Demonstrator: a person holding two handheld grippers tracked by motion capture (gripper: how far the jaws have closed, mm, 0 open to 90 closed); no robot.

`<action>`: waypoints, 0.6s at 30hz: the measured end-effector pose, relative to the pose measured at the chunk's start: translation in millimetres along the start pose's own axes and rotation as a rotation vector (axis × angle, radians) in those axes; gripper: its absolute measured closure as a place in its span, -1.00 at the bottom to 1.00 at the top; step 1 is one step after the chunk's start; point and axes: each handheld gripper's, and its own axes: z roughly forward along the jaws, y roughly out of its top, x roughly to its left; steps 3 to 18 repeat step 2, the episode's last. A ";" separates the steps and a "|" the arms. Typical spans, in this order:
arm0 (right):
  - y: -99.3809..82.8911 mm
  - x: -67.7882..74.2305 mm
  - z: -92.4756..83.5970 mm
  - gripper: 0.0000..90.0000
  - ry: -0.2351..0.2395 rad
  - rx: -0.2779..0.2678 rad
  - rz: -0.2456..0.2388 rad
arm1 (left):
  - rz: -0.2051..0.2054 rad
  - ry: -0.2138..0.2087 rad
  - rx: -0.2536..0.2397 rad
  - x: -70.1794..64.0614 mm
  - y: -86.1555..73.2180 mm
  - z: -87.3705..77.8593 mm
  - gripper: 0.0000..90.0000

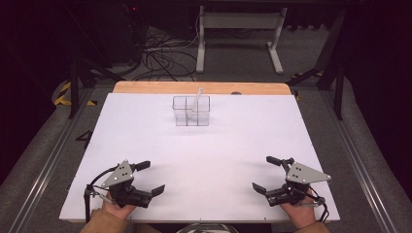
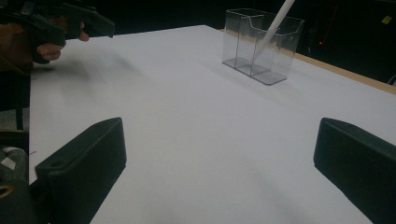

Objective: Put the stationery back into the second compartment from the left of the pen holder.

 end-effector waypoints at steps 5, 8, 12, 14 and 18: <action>-0.2 -0.6 0.0 -0.94 -0.004 0.004 0.002 | -0.017 -0.010 -0.001 1.6 0.1 -0.3 -0.95; -0.2 -0.6 0.0 -0.94 -0.004 0.004 0.002 | -0.017 -0.010 -0.001 1.6 0.1 -0.3 -0.95; -0.2 -0.6 0.0 -0.94 -0.004 0.004 0.002 | -0.017 -0.010 -0.001 1.6 0.1 -0.3 -0.95; -0.2 -0.6 0.0 -0.94 -0.004 0.004 0.002 | -0.017 -0.010 -0.001 1.6 0.1 -0.3 -0.95; -0.2 -0.6 0.0 -0.94 -0.004 0.004 0.002 | -0.017 -0.010 -0.001 1.6 0.1 -0.3 -0.95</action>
